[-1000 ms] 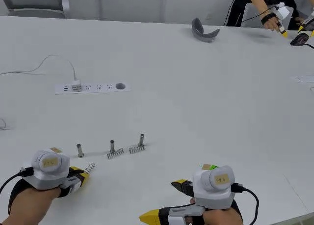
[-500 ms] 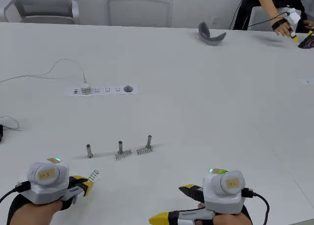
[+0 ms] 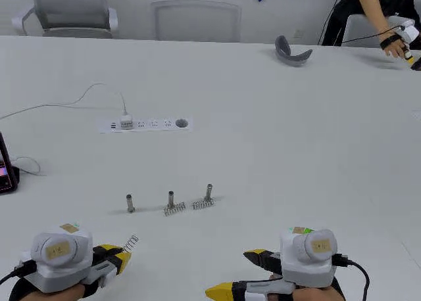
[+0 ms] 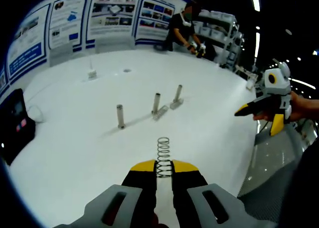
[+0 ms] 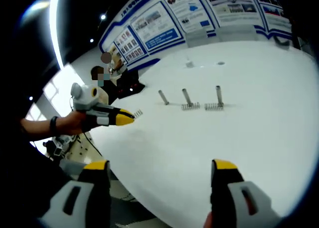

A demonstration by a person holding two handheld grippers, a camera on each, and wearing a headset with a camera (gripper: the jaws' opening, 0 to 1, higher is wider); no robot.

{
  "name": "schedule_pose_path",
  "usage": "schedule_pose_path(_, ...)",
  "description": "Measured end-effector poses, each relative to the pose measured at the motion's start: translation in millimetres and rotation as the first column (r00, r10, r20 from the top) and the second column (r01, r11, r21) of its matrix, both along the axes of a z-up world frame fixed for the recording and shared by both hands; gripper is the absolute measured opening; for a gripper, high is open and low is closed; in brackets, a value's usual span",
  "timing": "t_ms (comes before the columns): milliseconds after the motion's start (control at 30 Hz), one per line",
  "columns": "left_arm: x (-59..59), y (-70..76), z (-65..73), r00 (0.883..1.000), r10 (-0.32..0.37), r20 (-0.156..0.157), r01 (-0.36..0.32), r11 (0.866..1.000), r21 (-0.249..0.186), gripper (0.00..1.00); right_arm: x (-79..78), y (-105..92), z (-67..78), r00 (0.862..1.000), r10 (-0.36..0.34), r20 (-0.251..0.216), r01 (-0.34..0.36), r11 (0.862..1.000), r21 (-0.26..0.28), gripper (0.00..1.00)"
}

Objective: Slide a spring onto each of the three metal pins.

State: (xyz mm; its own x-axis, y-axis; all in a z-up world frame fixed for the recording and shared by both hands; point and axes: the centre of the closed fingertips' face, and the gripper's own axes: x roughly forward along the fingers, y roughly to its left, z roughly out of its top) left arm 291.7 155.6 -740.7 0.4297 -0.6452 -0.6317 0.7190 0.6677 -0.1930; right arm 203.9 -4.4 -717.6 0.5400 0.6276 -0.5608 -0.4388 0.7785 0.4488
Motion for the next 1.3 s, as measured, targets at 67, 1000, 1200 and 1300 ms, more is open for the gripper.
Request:
schedule_pose_path(67, 0.7, 1.3, 1.6, 1.000, 0.003, 0.004, -0.003, 1.000, -0.001, 0.10, 2.3, 1.7, 3.0, 1.000, -0.001, 0.002, 0.001, 1.000, 0.010, 0.84)
schedule_pose_path(1000, -49.5, -71.3, 53.7, 0.974, -0.206, 0.094, 0.211, 0.976, -0.053, 0.10, 37.6, 39.7, 49.0, 0.998, -0.018, 0.063, 0.002, 0.969, 0.247, 0.53)
schedule_pose_path(1200, -60.6, -86.6, 62.6, 0.962, -0.251, 0.110, 0.259, 0.964, -0.063, 0.10, 37.6, 44.5, 55.0, 0.997, -0.026, 0.071, 0.003, 0.953, 0.304, 0.42)
schedule_pose_path(1300, -63.8, -92.0, 67.6, 0.956, -0.266, 0.120, 0.275, 0.959, -0.067, 0.10, 35.7, 46.4, 54.8, 0.998, -0.019, 0.067, -0.003, 0.951, 0.308, 0.39)
